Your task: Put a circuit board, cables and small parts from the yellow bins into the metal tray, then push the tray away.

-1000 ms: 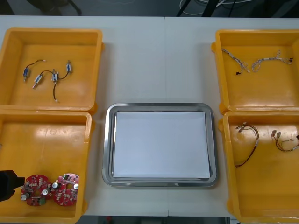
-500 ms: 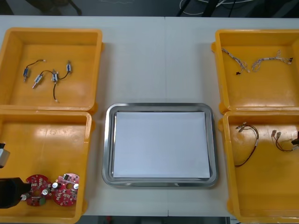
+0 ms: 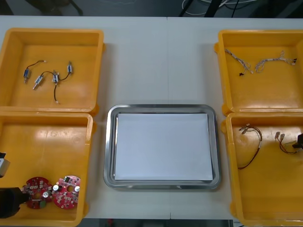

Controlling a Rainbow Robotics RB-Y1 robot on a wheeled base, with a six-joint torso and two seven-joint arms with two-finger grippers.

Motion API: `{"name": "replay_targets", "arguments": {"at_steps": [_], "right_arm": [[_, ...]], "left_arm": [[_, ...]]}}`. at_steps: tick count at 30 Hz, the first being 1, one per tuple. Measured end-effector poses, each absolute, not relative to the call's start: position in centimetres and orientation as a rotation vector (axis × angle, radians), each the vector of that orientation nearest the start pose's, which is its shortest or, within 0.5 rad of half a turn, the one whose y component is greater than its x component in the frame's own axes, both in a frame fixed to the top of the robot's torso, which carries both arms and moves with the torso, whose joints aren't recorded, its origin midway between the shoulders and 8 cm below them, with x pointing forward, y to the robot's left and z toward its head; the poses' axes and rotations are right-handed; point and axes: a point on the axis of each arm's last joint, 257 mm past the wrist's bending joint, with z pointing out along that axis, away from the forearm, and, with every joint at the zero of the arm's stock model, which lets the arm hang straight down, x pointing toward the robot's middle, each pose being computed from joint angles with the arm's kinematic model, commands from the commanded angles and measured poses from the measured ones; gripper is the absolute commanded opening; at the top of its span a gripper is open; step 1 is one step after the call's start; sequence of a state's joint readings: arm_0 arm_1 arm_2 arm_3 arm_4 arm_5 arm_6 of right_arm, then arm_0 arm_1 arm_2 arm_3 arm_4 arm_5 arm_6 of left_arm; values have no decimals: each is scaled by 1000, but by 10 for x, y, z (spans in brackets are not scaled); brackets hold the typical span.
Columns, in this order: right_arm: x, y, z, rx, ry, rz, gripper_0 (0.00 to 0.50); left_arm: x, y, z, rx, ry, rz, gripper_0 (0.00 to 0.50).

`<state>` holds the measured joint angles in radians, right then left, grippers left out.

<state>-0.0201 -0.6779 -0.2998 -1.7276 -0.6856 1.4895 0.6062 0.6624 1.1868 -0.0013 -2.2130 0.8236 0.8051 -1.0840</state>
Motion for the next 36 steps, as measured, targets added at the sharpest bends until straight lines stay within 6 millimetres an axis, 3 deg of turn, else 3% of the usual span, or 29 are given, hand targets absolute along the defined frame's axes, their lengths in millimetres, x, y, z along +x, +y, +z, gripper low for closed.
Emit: {"name": "replay_targets", "arguments": {"at_steps": [10,20,30,31,32,33,34,36], "right_arm": [[382,-459,-312,1438,2370,243,500],[387,-456,-319,1444,2357,258,477],[389,-457,-320,1429,2362,232,477],[389,-457,-320,1429,2362,231,383],[389,-457,-320,1428,2362,230,253],[389,-457,-320,1427,2362,230,164],[389,-456,-320,1426,2361,231,0],[390,-456,-320,1425,2361,231,0]], "left_arm": [[241,385,-349,-20,2733,-102,500],[257,384,-349,4,2718,-98,500],[256,389,-354,31,2738,-76,500],[256,390,-355,36,2743,-72,500],[256,390,-356,43,2747,-69,500],[256,390,-357,48,2748,-68,500],[257,390,-357,53,2750,-67,500],[258,389,-357,59,2749,-66,500]]}}
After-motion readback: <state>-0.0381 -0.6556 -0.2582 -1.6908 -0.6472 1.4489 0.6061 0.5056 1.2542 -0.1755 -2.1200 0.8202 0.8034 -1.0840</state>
